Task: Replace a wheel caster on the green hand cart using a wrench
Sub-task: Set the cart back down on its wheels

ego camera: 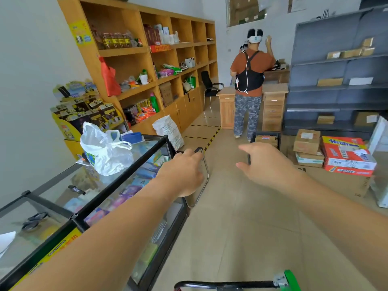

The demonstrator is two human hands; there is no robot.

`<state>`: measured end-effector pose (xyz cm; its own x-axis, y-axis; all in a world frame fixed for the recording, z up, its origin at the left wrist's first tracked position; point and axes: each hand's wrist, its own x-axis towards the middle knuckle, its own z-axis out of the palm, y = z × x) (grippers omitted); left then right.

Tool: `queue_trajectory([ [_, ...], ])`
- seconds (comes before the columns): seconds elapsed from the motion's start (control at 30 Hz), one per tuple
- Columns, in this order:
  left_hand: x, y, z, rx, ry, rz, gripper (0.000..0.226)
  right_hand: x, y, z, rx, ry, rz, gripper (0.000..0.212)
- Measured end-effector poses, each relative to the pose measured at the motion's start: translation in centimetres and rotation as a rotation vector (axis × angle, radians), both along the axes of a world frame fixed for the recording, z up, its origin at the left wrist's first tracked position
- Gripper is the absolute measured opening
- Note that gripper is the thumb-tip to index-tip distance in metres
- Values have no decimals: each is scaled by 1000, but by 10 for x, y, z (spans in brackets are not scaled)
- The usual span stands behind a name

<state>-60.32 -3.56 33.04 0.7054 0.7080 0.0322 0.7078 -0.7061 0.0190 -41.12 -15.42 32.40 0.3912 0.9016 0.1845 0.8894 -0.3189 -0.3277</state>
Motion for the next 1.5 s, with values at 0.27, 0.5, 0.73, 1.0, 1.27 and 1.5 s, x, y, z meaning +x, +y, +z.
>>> queue_trajectory([
  [0.27,46,83,-8,13,-6,-282,51,-3,35,-12,-3,23,-273,45],
  [0.5,72,119,-21,11,-20,-700,52,-54,31,-26,-10,98,-682,46],
  [0.73,96,91,-35,-61,-17,-1010,44,-109,-13,-44,-103,153,-1019,53],
  [1.0,125,12,-89,-136,144,-1225,59,-112,-77,-92,-123,296,-1263,58],
  [1.27,178,-43,-129,-126,287,-1456,57,-111,-114,-130,-29,410,-1476,58],
  [1.5,207,-81,-189,-122,456,-1814,58,-137,-102,-179,-63,551,-1838,55],
])
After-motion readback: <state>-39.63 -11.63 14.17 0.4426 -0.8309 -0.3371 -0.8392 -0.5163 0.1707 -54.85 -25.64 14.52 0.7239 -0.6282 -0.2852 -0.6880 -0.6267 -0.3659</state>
